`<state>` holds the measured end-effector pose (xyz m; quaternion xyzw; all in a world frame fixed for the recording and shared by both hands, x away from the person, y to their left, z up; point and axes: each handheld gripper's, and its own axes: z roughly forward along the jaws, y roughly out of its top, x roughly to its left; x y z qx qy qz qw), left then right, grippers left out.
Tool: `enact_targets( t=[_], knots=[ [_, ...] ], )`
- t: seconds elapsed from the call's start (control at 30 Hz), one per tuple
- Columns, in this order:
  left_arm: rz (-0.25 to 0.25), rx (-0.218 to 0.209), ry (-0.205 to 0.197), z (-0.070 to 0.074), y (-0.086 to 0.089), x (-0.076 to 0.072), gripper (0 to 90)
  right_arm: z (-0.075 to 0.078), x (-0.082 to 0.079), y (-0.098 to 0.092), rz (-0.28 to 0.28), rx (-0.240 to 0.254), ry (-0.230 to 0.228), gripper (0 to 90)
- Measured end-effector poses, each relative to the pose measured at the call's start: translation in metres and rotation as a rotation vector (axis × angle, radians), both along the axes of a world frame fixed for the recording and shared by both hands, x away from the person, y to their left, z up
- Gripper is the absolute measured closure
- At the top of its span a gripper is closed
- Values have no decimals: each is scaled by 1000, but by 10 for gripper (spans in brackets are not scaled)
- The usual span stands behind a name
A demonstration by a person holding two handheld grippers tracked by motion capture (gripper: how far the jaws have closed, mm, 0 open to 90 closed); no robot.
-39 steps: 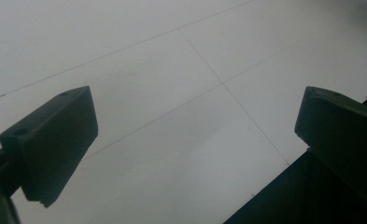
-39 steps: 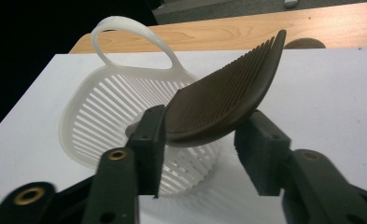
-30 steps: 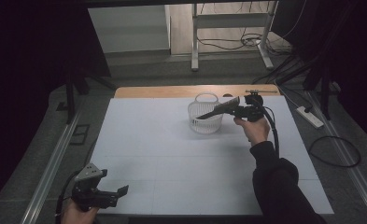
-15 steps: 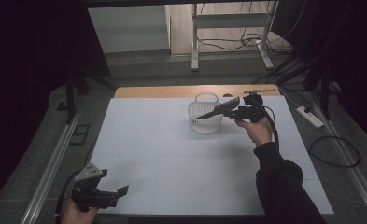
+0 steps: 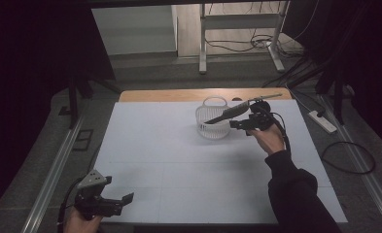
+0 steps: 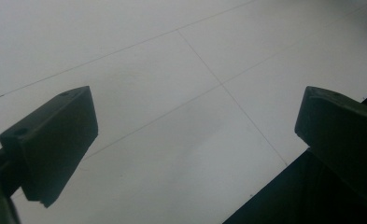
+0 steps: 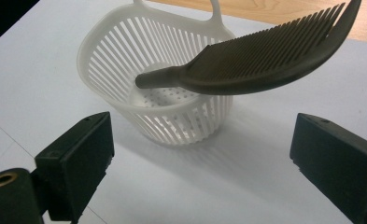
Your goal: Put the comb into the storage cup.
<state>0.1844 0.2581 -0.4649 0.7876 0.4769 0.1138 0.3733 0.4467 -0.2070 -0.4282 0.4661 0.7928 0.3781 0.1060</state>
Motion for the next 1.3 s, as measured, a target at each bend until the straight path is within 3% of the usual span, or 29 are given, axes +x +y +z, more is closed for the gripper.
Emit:
enact_targets(
  t=[0.3,0.63,0.83,1.3],
  knots=[
    [-2,-1,-1,0,0,0,1,-3,-5,0,17,2,-5,38],
    [-1,-7,-3,0,1,0,0,-3,-14,-1,41,-41,-45,14],
    [-2,-8,-3,0,1,0,0,-2,-21,1,67,-65,-44,3],
    [-2,-12,-4,0,2,-1,0,2,-40,2,110,-66,-87,0]
  ],
)
